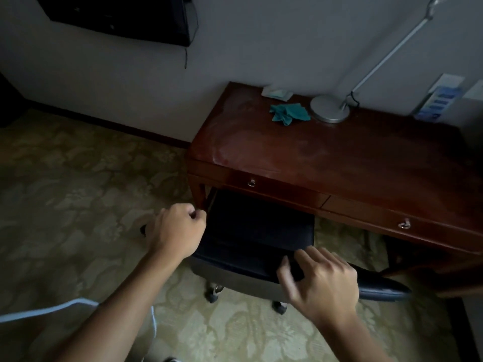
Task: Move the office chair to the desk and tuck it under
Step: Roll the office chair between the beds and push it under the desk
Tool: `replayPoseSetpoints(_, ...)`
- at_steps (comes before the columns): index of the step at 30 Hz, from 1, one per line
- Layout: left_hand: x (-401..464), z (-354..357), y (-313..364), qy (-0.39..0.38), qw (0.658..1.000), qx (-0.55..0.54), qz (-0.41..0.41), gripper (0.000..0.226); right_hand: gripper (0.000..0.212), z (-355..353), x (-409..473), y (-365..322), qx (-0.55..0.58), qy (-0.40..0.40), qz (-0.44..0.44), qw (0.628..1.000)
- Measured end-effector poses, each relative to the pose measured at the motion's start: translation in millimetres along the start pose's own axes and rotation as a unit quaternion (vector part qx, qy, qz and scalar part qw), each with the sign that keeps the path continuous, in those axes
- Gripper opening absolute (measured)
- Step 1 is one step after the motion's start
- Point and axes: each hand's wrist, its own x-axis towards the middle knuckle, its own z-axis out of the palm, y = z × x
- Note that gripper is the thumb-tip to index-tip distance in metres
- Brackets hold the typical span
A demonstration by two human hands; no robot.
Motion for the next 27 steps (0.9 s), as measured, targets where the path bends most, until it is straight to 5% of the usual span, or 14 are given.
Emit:
replayPoseSetpoints(12,111,23,50,-0.01,0.998,-0.012,0.053,0.043,0.041,44,86,34,-0.016,-0.013,0.008,1.0)
replayPoseSetpoints(19,183,40,67,-0.043,0.998,0.026,0.04,0.04,0.04,79,138,47,-0.012,-0.013,0.01,1.0)
replayPoseSetpoints(27,231,58,91,-0.017,0.998,-0.058,0.002,0.042,0.043,112,185,80,-0.032,0.018,0.019,0.999)
